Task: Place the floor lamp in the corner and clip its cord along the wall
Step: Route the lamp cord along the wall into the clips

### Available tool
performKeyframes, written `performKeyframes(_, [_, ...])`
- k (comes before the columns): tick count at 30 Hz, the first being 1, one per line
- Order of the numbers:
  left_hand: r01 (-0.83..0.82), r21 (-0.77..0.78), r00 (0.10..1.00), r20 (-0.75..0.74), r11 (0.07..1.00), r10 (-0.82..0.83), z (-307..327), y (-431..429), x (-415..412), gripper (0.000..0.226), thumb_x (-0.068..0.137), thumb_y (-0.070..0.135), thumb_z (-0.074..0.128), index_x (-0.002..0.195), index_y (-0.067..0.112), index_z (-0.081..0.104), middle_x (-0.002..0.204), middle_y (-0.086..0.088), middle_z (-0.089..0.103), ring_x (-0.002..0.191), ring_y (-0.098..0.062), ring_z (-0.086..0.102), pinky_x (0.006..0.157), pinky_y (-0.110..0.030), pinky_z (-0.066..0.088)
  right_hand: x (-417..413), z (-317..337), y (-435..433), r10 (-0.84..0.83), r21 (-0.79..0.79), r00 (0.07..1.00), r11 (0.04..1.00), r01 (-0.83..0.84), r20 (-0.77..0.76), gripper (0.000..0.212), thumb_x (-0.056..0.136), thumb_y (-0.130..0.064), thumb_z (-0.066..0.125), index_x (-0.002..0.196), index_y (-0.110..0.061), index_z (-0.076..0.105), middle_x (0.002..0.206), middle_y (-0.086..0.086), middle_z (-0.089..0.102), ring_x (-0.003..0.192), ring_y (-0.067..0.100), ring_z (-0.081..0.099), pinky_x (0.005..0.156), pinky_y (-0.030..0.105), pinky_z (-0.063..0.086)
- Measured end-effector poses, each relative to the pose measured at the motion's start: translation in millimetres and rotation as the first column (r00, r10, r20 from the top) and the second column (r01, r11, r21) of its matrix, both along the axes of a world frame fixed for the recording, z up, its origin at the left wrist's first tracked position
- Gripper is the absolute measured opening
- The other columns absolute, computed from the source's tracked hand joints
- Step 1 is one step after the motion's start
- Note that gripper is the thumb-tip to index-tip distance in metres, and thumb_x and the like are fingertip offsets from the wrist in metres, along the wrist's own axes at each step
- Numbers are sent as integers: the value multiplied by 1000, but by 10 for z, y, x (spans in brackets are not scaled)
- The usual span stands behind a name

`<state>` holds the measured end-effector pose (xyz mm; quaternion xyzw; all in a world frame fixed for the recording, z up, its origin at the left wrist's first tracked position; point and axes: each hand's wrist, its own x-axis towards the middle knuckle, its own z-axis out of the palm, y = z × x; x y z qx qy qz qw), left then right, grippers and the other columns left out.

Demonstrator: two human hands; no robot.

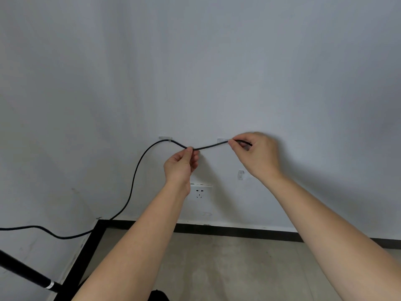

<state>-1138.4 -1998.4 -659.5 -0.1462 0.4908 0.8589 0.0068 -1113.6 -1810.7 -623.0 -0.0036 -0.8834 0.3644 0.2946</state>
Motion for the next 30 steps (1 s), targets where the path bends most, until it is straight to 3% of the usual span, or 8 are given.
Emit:
performKeyframes(4, [51, 138, 997, 52, 989, -59, 86, 117, 50, 19, 95, 17, 63, 105, 0, 67, 86, -10, 74, 60, -9, 64, 59, -20, 55, 21, 26, 23, -4, 23, 1000, 1000, 4, 17, 10, 83, -37, 71, 84, -29, 77, 74, -21, 68, 76, -4, 66, 72, 19, 53])
performKeyframes(10, [243, 178, 961, 89, 954, -261, 208, 349, 129, 13, 92, 16, 67, 92, 4, 71, 78, -5, 72, 59, -9, 64, 56, -19, 54, -32, 100, -63, -7, 3, 999, 1000, 7, 49, 11, 84, -32, 73, 91, -24, 75, 89, -11, 76, 81, 2, 70, 77, 22, 54])
performKeyframes(15, [212, 237, 952, 167, 948, -255, 330, 416, 99, 10, 92, 13, 68, 86, 6, 71, 71, -3, 72, 56, -9, 64, 51, -18, 53, 22, 148, -22, 31, 35, 994, 999, -35, 108, 8, 88, -26, 70, 92, -23, 76, 89, -9, 76, 83, 7, 70, 79, 28, 55])
performKeyframes(22, [120, 262, 969, 177, 958, -170, 407, 383, 97, 4, 91, 3, 65, 93, 2, 68, 81, -8, 72, 60, -10, 64, 47, -17, 52, 109, 1, -8, 6, 95, 997, 995, -13, 73, 24, 92, -16, 61, 109, -22, 76, 87, -1, 69, 87, 17, 63, 78, 27, 47])
performKeyframes(26, [119, 214, 983, 113, 970, -145, 428, 325, 112, 4, 90, 3, 66, 91, 2, 70, 82, -8, 73, 61, -11, 66, 52, -19, 53, 152, -130, 49, 23, -107, 988, 994, -6, 151, 17, 90, -18, 67, 103, -22, 78, 90, -5, 78, 85, 12, 72, 86, 34, 56])
performKeyframes(30, [109, 111, 993, 37, 988, -114, 415, 331, 179, 20, 91, 5, 66, 109, -3, 67, 89, -7, 73, 70, -13, 68, 60, -22, 56, 153, -256, 44, 50, -275, 976, 961, 10, 213, 10, 88, -21, 71, 96, -21, 77, 89, -4, 78, 83, 12, 73, 87, 39, 58])
